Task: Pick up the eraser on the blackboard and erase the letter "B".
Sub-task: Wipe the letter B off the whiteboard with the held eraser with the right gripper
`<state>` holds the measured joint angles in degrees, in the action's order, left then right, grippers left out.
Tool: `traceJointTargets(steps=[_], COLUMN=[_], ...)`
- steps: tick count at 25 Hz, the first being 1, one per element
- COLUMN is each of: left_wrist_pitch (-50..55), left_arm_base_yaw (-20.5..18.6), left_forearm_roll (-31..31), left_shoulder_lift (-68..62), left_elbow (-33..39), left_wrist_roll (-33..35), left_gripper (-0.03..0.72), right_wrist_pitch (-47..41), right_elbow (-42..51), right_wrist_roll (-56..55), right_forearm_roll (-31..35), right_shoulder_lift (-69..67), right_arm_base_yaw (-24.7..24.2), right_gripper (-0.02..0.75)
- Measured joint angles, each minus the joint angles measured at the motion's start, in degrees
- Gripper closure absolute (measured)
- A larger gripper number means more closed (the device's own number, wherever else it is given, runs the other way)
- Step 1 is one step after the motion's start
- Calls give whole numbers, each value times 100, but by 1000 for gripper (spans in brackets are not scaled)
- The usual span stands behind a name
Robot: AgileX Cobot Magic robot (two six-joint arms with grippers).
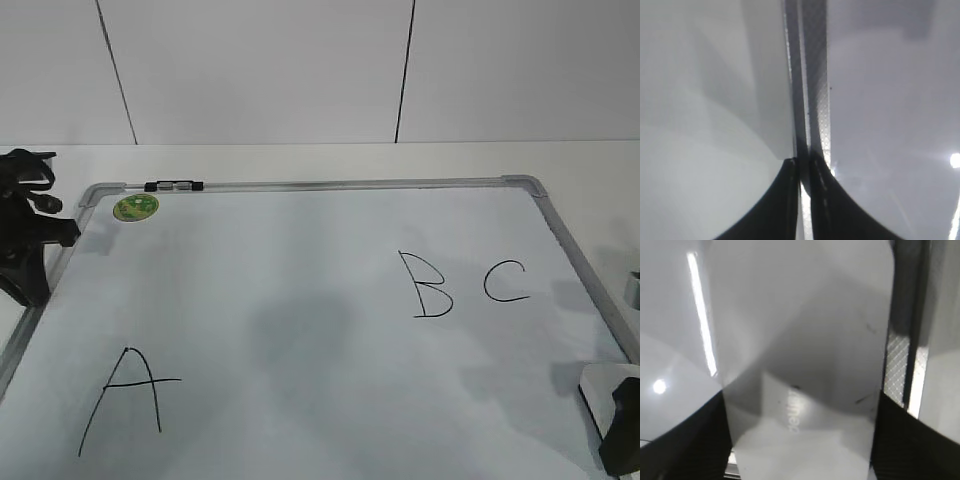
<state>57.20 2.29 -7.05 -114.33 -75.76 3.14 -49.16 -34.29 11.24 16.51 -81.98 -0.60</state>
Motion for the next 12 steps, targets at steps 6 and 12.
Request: traceJointTargets(steps=[6,12], left_wrist_pitch=[-23,-36], left_arm_base_yaw=[0,0], left_forearm_roll=[-12,-12], left_shoulder_lift=[0,0], left_elbow=[0,0], left_wrist_roll=[14,18], left_gripper=[669,669], right_wrist_pitch=[-12,-12], right_elbow=[-10,-33], right_wrist_roll=[15,15], right_forearm_roll=[-40,-44], right_shoulder_lift=[0,-6], right_arm_base_yaw=[0,0], right_gripper=[181,186])
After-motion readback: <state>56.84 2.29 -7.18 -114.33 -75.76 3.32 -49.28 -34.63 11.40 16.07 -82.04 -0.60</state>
